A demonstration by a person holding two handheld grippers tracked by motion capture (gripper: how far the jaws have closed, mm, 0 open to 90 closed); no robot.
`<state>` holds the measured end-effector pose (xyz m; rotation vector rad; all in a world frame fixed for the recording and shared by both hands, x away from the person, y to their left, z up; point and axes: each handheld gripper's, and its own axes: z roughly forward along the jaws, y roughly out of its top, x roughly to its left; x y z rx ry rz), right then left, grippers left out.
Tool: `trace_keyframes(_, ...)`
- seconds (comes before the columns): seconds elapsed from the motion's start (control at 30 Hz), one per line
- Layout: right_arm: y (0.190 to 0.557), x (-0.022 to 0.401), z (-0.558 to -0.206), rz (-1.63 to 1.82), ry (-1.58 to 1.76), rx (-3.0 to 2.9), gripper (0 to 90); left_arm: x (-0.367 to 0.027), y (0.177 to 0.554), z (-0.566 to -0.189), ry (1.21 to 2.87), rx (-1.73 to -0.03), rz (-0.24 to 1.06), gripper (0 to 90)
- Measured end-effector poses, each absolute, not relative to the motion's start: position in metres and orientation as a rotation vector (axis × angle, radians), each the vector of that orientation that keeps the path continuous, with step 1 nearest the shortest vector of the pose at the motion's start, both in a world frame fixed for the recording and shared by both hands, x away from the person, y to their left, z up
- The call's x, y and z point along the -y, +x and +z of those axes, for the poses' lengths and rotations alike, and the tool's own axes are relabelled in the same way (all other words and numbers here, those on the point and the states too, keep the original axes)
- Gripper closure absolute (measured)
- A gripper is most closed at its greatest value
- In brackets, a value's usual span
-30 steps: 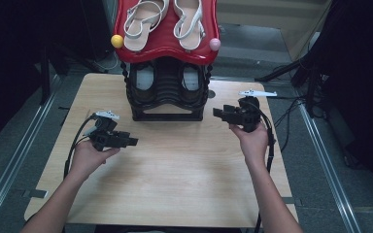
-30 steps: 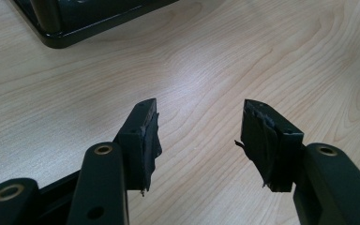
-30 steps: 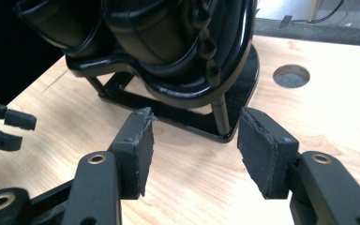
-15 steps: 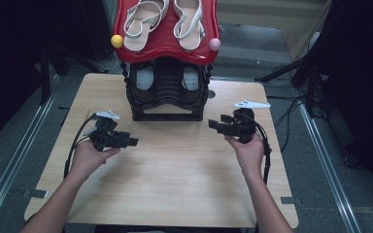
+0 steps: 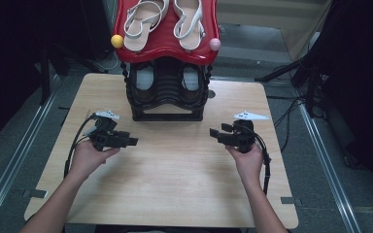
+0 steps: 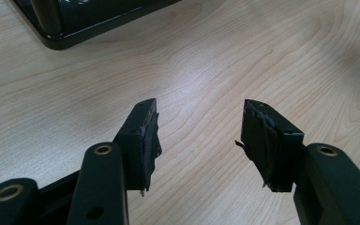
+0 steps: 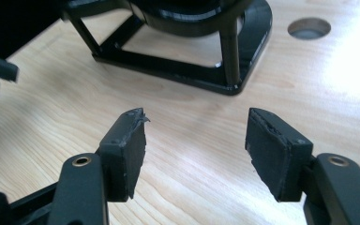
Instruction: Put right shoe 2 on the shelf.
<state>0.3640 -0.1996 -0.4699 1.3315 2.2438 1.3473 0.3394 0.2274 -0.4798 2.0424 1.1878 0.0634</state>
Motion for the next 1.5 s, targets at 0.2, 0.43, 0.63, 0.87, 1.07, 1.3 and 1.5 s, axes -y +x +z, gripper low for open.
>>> trace_keyframes(0.2, 0.362, 0.199, -0.483, 1.358, 1.339, -2.226, 39.2, -0.227, 0.34, -0.481, 2.055, -1.179, 0.073, 46.8)
trace_keyframes(0.43, 0.367, 0.199, -0.491, 1.289, 1.351, -2.243, 39.4, -0.228, 0.342, -0.483, 2.054, -1.179, 0.085, 46.0)
trace_keyframes(0.63, 0.366, 0.205, -0.488, 1.275, 1.357, -2.205, 39.6, -0.229, 0.342, -0.484, 2.043, -1.187, 0.09, 45.4)
trace_keyframes(0.87, 0.366, 0.21, -0.489, 1.295, 1.389, -2.195, 39.6, -0.229, 0.342, -0.484, 2.037, -1.181, 0.088, 44.6)
trace_keyframes(1.07, 0.365, 0.212, -0.49, 1.301, 1.396, -2.196, 39.4, -0.227, 0.343, -0.485, 2.043, -1.177, 0.088, 44.8)
trace_keyframes(1.3, 0.366, 0.214, -0.491, 1.3, 1.396, -2.195, 39.1, -0.227, 0.343, -0.486, 2.045, -1.178, 0.087, 43.1)
trace_keyframes(1.5, 0.367, 0.214, -0.494, 1.292, 1.41, -2.213, 37.7, -0.224, 0.344, -0.489, 2.034, -1.191, 0.11, 41.5)
